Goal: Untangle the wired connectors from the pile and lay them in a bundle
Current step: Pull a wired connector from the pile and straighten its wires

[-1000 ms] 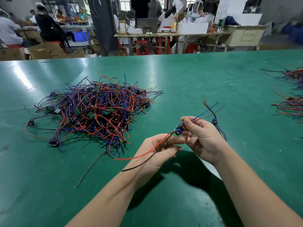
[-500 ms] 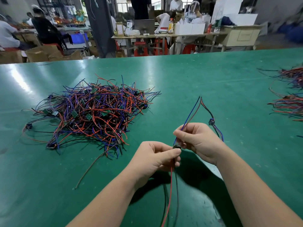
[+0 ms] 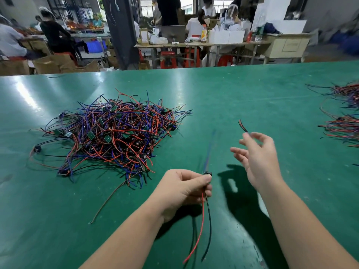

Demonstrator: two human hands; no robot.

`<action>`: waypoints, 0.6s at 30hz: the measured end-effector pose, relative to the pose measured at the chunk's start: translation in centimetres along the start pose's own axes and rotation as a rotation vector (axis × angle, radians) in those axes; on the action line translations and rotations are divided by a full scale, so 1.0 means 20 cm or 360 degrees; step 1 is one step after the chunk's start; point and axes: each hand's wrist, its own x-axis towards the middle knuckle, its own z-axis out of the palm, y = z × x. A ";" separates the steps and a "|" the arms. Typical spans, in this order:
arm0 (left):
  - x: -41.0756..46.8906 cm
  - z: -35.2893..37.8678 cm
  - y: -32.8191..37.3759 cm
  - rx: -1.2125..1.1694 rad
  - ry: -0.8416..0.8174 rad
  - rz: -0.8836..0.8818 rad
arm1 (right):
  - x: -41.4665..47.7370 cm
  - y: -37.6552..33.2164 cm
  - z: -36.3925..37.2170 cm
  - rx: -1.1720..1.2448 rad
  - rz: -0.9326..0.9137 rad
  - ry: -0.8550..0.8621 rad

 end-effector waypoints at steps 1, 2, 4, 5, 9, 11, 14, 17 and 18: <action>0.01 0.00 0.00 -0.0075 0.0120 0.0013 | -0.02 0.01 0.00 -0.0263 -0.0122 -0.0120; 0.03 -0.01 0.00 -0.0133 0.0222 0.0030 | -0.04 0.02 0.01 -0.0518 -0.0243 -0.0345; 0.04 -0.01 0.00 -0.0215 0.0336 0.0069 | -0.10 0.04 0.02 -0.0869 -0.0327 -0.0914; 0.04 -0.01 0.00 -0.0225 0.0345 0.0089 | -0.12 0.05 0.03 -0.0980 -0.0343 -0.1114; 0.04 -0.01 0.00 -0.0039 0.0210 0.0145 | -0.13 0.08 0.06 -0.1186 -0.0662 -0.1041; 0.04 0.00 -0.01 0.0042 0.0176 0.0165 | -0.11 0.07 0.06 -0.1107 -0.0703 -0.0896; 0.05 0.01 -0.01 0.0186 0.0271 0.0232 | -0.03 0.05 0.02 -0.1025 -0.0839 -0.0486; 0.06 -0.02 -0.02 0.0402 0.0445 0.0393 | 0.10 0.00 -0.08 -0.1124 -0.0923 0.0098; 0.06 -0.03 -0.02 0.0493 0.0514 0.0446 | 0.14 -0.01 -0.13 -0.1172 -0.0895 0.0252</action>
